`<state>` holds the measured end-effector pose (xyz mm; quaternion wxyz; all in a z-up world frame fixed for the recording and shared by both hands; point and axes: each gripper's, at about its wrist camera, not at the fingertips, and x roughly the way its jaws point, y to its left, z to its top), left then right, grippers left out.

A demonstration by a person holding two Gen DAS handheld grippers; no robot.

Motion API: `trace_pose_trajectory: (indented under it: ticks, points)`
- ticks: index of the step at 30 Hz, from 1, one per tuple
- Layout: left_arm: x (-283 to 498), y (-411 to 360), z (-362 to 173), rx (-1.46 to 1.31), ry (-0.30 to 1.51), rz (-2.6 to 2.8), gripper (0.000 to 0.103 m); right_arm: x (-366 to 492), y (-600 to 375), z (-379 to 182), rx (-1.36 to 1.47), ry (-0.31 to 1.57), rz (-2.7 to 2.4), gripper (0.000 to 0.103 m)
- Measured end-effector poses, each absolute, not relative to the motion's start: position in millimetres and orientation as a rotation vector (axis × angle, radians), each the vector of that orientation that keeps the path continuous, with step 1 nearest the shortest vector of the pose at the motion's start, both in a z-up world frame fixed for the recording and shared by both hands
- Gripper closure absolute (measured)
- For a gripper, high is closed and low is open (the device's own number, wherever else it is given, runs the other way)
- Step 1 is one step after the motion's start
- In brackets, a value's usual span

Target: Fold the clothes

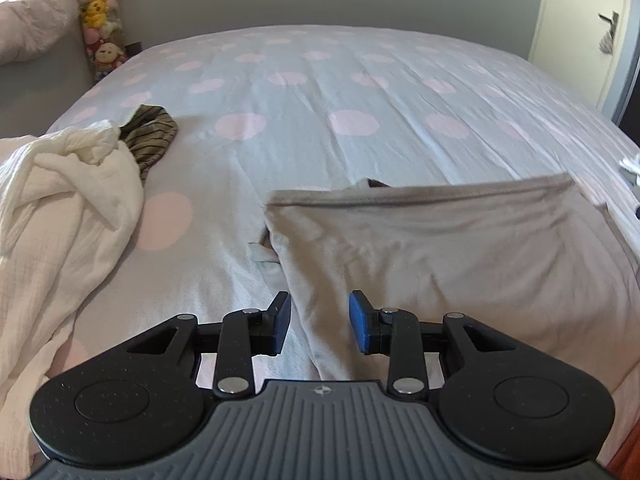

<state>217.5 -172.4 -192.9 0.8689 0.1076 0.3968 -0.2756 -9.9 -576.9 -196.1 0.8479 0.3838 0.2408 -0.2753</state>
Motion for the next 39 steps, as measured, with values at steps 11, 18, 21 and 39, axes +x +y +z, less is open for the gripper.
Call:
trace_pose_trajectory:
  ticks: [11, 18, 21, 39]
  points:
    - [249, -154, -208, -0.002, 0.863, -0.557, 0.072, 28, -578, -224, 0.777, 0.622, -0.495, 0.015]
    - [272, -154, -218, -0.06, 0.866, -0.546, 0.071, 56, -565, -229, 0.603, 0.662, -0.438, 0.036]
    - [274, -154, -220, -0.067, 0.861, -0.546, 0.072, 60, -563, -230, 0.577, 0.67, -0.423, 0.069]
    - [268, -162, -194, -0.04, 0.82, -0.68, 0.072, 90, -492, -153, 0.503, 0.669, -0.294, 0.092]
